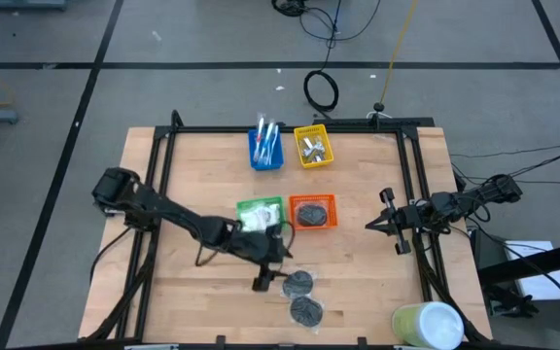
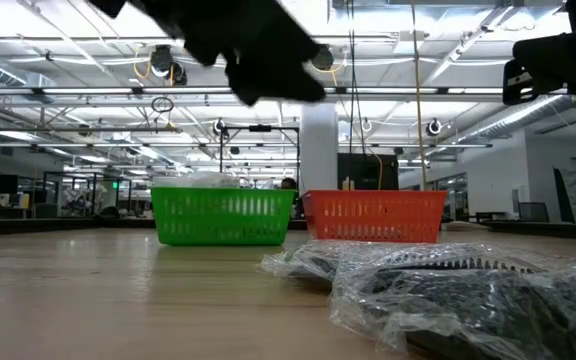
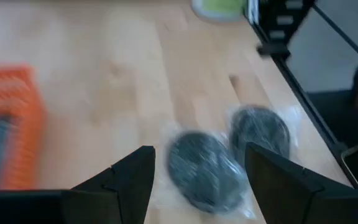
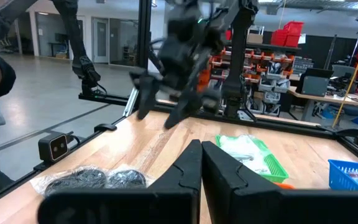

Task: Pick & Place Travel size toiletries
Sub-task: Put the top hairbrush into the orange bin

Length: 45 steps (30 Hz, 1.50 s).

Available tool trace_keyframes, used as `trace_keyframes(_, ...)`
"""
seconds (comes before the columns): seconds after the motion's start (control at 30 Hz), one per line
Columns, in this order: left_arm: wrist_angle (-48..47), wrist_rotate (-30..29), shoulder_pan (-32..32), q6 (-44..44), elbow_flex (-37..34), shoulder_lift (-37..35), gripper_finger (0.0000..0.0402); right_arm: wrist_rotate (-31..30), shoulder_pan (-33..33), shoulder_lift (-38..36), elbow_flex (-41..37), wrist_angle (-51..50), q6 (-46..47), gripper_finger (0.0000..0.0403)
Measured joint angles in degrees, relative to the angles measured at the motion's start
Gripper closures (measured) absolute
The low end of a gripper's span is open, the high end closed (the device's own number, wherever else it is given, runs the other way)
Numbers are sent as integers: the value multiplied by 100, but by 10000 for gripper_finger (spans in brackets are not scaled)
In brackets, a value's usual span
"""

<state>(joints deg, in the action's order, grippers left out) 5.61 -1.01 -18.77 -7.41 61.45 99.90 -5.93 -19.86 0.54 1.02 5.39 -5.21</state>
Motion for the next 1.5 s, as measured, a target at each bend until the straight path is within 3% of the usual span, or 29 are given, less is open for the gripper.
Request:
trace_keyframes(0.57, 325, 168, 273, -1013, 0, 1348, 156, 0, 0, 2, -2, -2, 0, 403)
trace_keyframes(0.93, 380, 590, 318, -1087, 0, 1521, 159, 0, -2, 2, 0, 0, 0, 403)
trace_keyframes(1.1, 349, 590, 326, -1077, 0, 1521, 215, 0, 0, 2, -1, 0, 0, 403)
trace_keyframes(1.37, 317, 595, 413, -1080, 0, 1521, 376, 0, 0, 1, -1, 0, 0, 403)
trace_keyframes(1.5, 312, 587, 486, -1074, 0, 1518, 396, 0, -2, 0, -2, 0, 0, 403)
